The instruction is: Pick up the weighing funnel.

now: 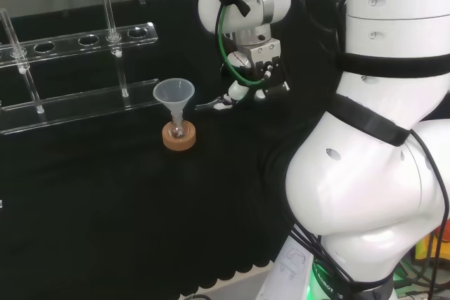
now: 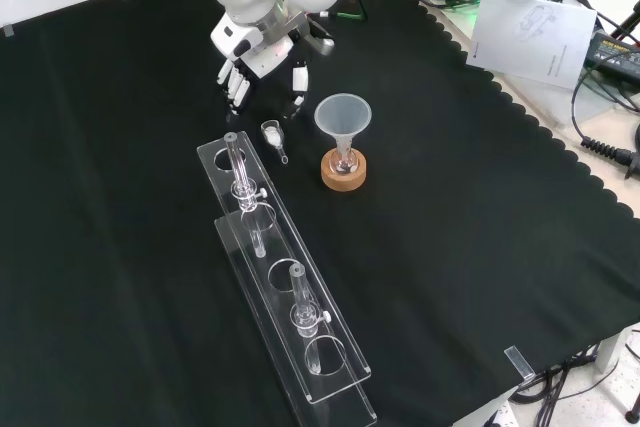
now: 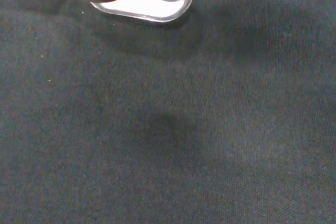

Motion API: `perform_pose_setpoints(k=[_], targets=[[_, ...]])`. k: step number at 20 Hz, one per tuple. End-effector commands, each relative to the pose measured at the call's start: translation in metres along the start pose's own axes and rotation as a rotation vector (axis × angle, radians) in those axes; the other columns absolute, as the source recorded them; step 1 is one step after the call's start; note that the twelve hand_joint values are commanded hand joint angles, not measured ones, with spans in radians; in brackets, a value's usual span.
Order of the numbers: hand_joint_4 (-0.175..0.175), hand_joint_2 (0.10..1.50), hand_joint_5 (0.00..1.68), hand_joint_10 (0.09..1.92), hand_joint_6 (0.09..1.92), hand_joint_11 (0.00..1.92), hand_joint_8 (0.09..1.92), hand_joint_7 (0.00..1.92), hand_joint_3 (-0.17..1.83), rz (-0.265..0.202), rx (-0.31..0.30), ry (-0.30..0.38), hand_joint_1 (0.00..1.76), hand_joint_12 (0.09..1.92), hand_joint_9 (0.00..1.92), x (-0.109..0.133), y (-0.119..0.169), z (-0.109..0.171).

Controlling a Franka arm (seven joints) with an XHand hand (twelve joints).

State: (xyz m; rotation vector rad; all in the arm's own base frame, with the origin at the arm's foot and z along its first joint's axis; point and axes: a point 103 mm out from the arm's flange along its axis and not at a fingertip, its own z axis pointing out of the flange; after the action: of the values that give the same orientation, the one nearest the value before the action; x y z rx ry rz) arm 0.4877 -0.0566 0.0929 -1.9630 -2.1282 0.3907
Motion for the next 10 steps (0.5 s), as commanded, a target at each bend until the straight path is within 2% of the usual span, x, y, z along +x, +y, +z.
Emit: perform_pose_setpoints(k=[1,10], targets=[[-0.067,0.67,0.59,0.57,0.09,0.42,0.72,0.55,0.59,-0.003,0.001,-0.003,0.84,1.31,0.69,-0.002,0.003,0.005],[-0.064,0.66,0.6,0.57,0.09,0.42,0.72,0.55,0.6,-0.012,0.026,0.006,0.85,1.31,0.7,0.002,0.007,0.021]])
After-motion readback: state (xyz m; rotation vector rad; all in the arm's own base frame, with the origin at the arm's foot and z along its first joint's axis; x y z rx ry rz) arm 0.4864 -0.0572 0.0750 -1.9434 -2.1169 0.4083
